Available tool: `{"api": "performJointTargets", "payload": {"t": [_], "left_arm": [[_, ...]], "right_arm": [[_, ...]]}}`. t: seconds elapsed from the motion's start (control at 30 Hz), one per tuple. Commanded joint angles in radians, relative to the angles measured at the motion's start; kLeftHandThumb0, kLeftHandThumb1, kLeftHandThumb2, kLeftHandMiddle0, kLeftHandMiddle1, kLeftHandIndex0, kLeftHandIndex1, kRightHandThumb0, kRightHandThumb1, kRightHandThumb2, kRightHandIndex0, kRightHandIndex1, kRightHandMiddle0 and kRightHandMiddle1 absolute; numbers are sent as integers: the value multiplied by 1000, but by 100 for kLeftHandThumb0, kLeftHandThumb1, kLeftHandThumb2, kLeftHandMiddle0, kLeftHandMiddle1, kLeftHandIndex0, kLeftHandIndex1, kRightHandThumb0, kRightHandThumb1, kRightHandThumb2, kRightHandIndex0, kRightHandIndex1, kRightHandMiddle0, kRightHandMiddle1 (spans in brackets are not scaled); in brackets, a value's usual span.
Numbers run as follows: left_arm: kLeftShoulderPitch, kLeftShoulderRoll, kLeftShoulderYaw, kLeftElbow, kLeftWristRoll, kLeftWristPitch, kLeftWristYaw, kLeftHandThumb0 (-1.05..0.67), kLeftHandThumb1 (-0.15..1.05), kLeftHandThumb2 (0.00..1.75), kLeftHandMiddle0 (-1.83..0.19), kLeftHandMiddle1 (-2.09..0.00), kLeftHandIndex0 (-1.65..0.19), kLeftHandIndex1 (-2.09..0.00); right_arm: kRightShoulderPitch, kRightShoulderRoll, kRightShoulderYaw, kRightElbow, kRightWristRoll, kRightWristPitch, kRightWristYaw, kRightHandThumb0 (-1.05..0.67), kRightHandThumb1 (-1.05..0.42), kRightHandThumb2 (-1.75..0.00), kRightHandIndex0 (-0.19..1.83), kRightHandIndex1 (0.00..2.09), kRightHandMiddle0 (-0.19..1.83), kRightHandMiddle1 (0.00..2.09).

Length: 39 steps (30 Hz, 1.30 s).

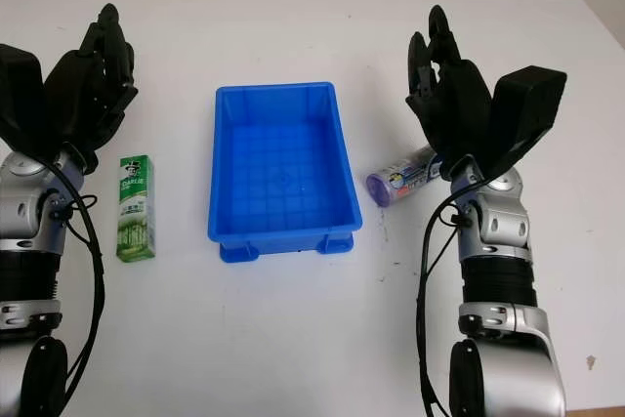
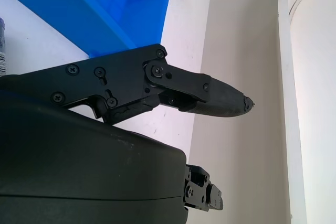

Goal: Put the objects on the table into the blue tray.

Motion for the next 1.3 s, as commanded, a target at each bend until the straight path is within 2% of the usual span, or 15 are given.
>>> {"api": "performJointTargets", "payload": {"t": [0.0,0.27,0.4,0.5,0.53,0.63,0.77,0.9,1.13,1.27], "left_arm": [[-21,2,-5,-2,3,-19,-6,-74,105,81,19,0,19,0],[-50,-14,-20,39,10,-24,6,-71,105,83,19,0,19,0],[-55,-19,-23,56,8,-40,3,-72,105,82,19,0,19,0],[-46,-18,-18,46,0,-42,-5,-72,105,83,19,0,19,0],[-43,-16,-15,42,-4,-39,-8,-73,105,83,19,0,19,0],[-34,-11,-10,41,-9,-44,-18,-73,105,83,19,0,19,0],[-32,-13,-10,38,-7,-49,-19,-73,105,82,19,0,19,0],[-35,-15,-15,38,-1,-54,-15,-73,105,82,19,0,19,0],[-41,-21,-12,40,-1,-53,-9,-72,105,81,19,0,19,0],[-41,-19,-13,39,-1,-53,-7,-73,105,81,19,0,19,0]], "right_arm": [[-15,-8,2,4,-5,-15,-1,-69,-105,-65,-19,0,-19,0],[-46,-34,-8,32,11,13,31,-69,-105,-63,-19,0,-19,0],[-49,-79,-22,-17,19,38,53,-71,-105,-47,-13,4,-13,4],[-53,-184,4,-67,-52,-16,104,-66,-105,-31,8,14,6,14],[-59,-230,24,-74,-92,-37,128,-66,-104,-18,17,17,15,18],[-67,-355,89,-95,-203,-96,209,-63,-95,-6,30,20,26,21],[-43,-476,169,-129,-365,-260,250,-60,-82,-4,38,15,35,13],[3,-568,243,-151,-522,-412,267,-59,-80,-4,35,10,34,9],[64,-641,342,-191,-681,-479,340,-51,-81,-6,33,7,34,6],[69,-633,382,-163,-728,-509,345,-53,-83,-6,35,7,36,6]]}}
